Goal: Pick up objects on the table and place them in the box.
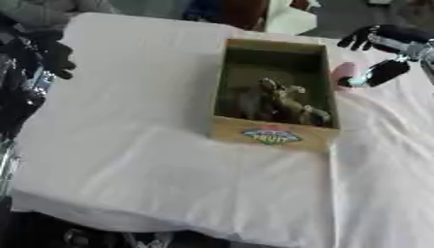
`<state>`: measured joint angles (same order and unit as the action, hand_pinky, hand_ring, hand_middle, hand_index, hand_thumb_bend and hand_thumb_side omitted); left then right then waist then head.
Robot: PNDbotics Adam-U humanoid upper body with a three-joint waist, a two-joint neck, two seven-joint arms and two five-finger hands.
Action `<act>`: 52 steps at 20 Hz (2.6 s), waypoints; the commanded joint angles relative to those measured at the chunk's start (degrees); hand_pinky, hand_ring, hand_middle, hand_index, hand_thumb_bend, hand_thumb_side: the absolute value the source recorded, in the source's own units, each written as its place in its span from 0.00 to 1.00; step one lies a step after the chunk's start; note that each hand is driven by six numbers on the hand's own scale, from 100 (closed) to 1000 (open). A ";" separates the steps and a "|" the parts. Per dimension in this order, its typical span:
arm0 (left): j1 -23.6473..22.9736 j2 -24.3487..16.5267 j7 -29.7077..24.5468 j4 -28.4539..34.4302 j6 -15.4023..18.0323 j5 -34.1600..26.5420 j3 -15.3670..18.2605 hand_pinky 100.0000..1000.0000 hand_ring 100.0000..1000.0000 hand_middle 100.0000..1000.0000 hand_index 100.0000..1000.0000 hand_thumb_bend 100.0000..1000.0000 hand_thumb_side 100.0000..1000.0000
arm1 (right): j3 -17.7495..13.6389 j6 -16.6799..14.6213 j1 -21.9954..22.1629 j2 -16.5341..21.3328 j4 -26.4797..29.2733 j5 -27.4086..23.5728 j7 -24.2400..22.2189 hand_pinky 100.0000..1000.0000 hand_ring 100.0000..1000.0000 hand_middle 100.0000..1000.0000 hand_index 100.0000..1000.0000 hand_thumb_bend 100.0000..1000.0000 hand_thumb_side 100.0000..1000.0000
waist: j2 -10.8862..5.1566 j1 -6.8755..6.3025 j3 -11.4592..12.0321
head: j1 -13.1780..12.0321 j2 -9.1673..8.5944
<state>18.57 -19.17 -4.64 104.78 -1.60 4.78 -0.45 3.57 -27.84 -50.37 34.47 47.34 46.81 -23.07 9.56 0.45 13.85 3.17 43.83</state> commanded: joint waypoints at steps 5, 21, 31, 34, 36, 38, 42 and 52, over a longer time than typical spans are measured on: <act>0.54 -1.34 -0.15 0.76 0.17 -0.14 0.69 0.54 0.56 0.58 0.78 0.50 0.68 | -1.31 0.91 -0.70 1.97 -2.23 3.00 3.53 0.72 0.76 0.77 0.87 0.41 0.36 | -0.60 -0.28 0.33 | 0.03 0.28; 0.59 -1.06 -0.18 0.86 0.19 -0.25 0.71 0.54 0.56 0.58 0.78 0.50 0.68 | -1.28 4.92 -0.06 0.58 -4.10 9.81 10.31 0.53 0.57 0.60 0.71 0.37 0.13 | -0.47 -0.42 0.32 | 0.02 0.28; 0.56 -0.96 -0.17 0.84 0.23 -0.30 0.75 0.54 0.57 0.58 0.78 0.50 0.68 | -1.21 6.86 0.50 0.00 -4.67 12.22 15.50 0.39 0.45 0.44 0.56 0.26 0.06 | -0.63 -0.46 -0.03 | -0.06 0.28; 0.56 -0.93 -0.17 0.85 0.23 -0.32 0.77 0.54 0.57 0.58 0.78 0.50 0.68 | -1.25 7.06 0.61 -0.20 -4.68 12.38 17.09 0.36 0.43 0.39 0.49 0.21 0.06 | -0.68 -0.49 -0.02 | -0.12 0.28; 0.54 -0.93 -0.16 0.84 0.24 -0.33 0.79 0.54 0.57 0.58 0.78 0.50 0.68 | -1.42 7.16 0.70 -0.20 -4.28 11.95 18.89 0.32 0.40 0.31 0.40 0.13 0.06 | -0.76 -0.52 -0.07 | -0.18 0.28; 0.48 -0.92 -0.14 0.80 0.22 -0.33 0.81 0.54 0.57 0.58 0.78 0.49 0.68 | -1.50 7.29 0.86 -0.08 -3.68 11.05 20.80 0.31 0.39 0.29 0.35 0.09 0.06 | -0.84 -0.53 -0.16 | -0.23 0.28; 0.36 -0.98 -0.16 0.78 0.24 -0.33 0.84 0.54 0.57 0.58 0.78 0.49 0.68 | -1.17 6.85 1.20 0.54 -1.10 8.21 22.98 0.30 0.37 0.26 0.30 0.02 0.05 | -0.99 -0.51 -0.42 | -0.49 0.28; 0.13 -1.18 -0.25 0.75 0.27 -0.33 0.81 0.54 0.57 0.58 0.78 0.49 0.68 | 1.81 5.49 1.51 2.97 14.53 -6.64 19.07 0.29 0.36 0.25 0.31 0.00 0.02 | -1.33 -0.47 -1.09 | -0.82 0.28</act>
<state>18.19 -19.16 -4.76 104.79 -1.48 4.58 -0.17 5.17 -22.16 -47.84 35.11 58.63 42.45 -3.25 9.27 0.10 12.77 2.56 43.83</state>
